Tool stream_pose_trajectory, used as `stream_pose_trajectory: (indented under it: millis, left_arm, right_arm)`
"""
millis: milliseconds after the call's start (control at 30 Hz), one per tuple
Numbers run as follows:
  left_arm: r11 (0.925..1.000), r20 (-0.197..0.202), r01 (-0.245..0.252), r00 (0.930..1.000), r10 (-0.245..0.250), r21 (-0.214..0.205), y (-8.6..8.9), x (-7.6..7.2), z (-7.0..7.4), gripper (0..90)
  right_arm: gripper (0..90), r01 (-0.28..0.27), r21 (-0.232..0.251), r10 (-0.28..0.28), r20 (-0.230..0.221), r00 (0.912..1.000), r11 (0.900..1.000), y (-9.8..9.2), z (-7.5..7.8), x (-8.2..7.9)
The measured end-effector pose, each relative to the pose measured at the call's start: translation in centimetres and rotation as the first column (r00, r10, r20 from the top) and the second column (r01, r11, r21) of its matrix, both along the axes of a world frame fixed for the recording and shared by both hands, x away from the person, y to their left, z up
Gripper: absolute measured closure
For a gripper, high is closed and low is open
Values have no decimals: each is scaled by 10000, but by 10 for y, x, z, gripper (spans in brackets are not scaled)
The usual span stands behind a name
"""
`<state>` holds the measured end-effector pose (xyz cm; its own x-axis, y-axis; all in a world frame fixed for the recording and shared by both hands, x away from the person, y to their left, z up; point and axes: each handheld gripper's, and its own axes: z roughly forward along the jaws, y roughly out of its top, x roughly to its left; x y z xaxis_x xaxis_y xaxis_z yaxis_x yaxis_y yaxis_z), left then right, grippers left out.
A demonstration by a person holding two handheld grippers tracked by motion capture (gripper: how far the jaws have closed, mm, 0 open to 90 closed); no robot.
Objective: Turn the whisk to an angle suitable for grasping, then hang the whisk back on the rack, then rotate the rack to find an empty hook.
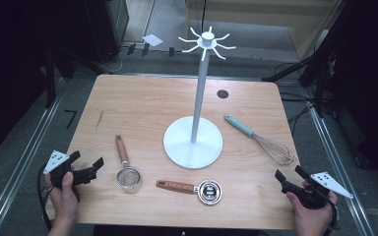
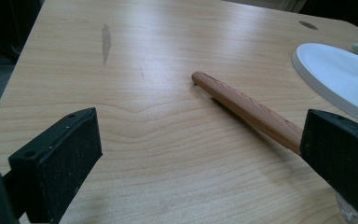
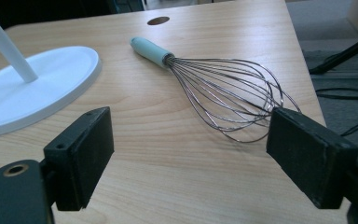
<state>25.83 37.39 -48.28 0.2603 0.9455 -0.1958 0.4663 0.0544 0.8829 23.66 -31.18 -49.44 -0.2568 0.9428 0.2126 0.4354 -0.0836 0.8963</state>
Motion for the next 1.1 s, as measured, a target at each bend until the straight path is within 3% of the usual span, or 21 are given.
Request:
stream_pose_trajectory:
  millis: [100, 167, 200, 233, 267, 333, 367, 433, 467, 500, 567, 600, 667, 767, 800, 867, 900, 933, 1000, 1033, 1100]
  left_arm:
    - [10000, 39, 12, 10000, -12, -15, 0, 0, 0, 0]
    - [10000, 21, 18, 10000, -18, -1, 0, 0, 0, 0]
    - [10000, 21, 18, 10000, -18, -1, 0, 0, 0, 0]
    - [10000, 33, 16, 10000, -16, -14, 0, 0, 0, 0]
    - [10000, 44, 3, 10000, -3, -5, 0, 0, 0, 0]
    - [10000, 48, 1, 10000, -1, -12, 0, 0, 0, 0]
    - [10000, 74, 12, 10000, -12, -27, 0, -1, 0, 0]
    - [10000, 113, 10, 9999, -10, -16, 0, -1, 0, 0]
    - [10000, 97, 11, 10000, -11, 25, 0, -1, 0, 0]
    - [10000, 97, 11, 10000, -11, 25, 0, -1, 0, 0]
    - [10000, 96, 16, 10000, -16, 24, 0, -1, 0, 0]
    - [10000, 107, 20, 9999, -20, 25, 0, -1, 0, 0]
    - [10000, 101, 17, 9999, -17, 20, 0, -1, 0, 0]
    - [10000, 99, 36, 9999, -36, 14, 0, -1, 0, 0]
    - [10000, 101, 47, 9999, -47, 5, 0, -1, 0, 0]
    - [10000, 76, 59, 10000, -59, 39, -1, -1, 0, 0]
    - [10000, 76, 59, 10000, -59, 39, -1, -1, 0, 0]
    - [10000, 93, 52, 9999, -52, 40, -1, -1, 0, 0]
    - [10000, 86, 70, 9999, -70, 48, -1, -1, 0, 0]
    - [10000, 86, 70, 9999, -70, 48, -1, -1, 0, 0]
    - [10000, 88, 96, 9999, -96, 23, -1, -1, 0, 0]
  right_arm:
    - [230, -379, -297, 375, -145, 9992, 9988, 6, 5, 3]
    - [371, -275, -1227, 237, -328, 9992, 9921, 8, 9, 6]
    - [371, -275, -1227, 237, -328, 9992, 9921, 8, 9, 6]
    - [382, -228, -1797, 131, -552, 9984, 9834, 8, 11, 8]
    - [418, -382, -1998, 252, -671, 9974, 9791, 5, 16, 11]
    - [404, -371, -1811, 246, -708, 9972, 9828, 2, 19, 12]
    - [372, -270, -1815, 93, -977, 9952, 9830, 0, 24, 15]
    - [364, -327, -2078, 119, -1004, 9949, 9776, 0, 27, 15]
    - [374, -965, -2871, 607, -1313, 9895, 9530, 3, 33, 18]
    - [420, -1297, -3003, 822, -1657, 9827, 9450, 5, 36, 21]
    - [416, -1699, -3225, 900, -2483, 9645, 9312, 10, 40, 30]
    - [409, -1819, -3346, 917, -2680, 9590, 9246, 12, 41, 33]
    - [399, -1850, -3445, 848, -2861, 9545, 9204, 17, 44, 39]
    - [436, -2018, -3856, 848, -2993, 9504, 9003, 22, 51, 50]
    - [436, -2181, -3940, 912, -3161, 9443, 8929, 25, 54, 55]
    - [422, -2433, -4015, 1082, -3302, 9377, 8829, 28, 58, 62]
    - [422, -2433, -4015, 1082, -3302, 9377, 8829, 28, 58, 62]
    - [436, -2940, -4012, 1421, -3667, 9194, 8675, 33, 61, 73]
    - [449, -3158, -4181, 1517, -3801, 9124, 8518, 38, 64, 81]
    - [462, -3311, -4319, 1593, -3868, 9083, 8390, 40, 65, 86]
    - [483, -3618, -4512, 1638, -4197, 8928, 8158, 46, 66, 97]
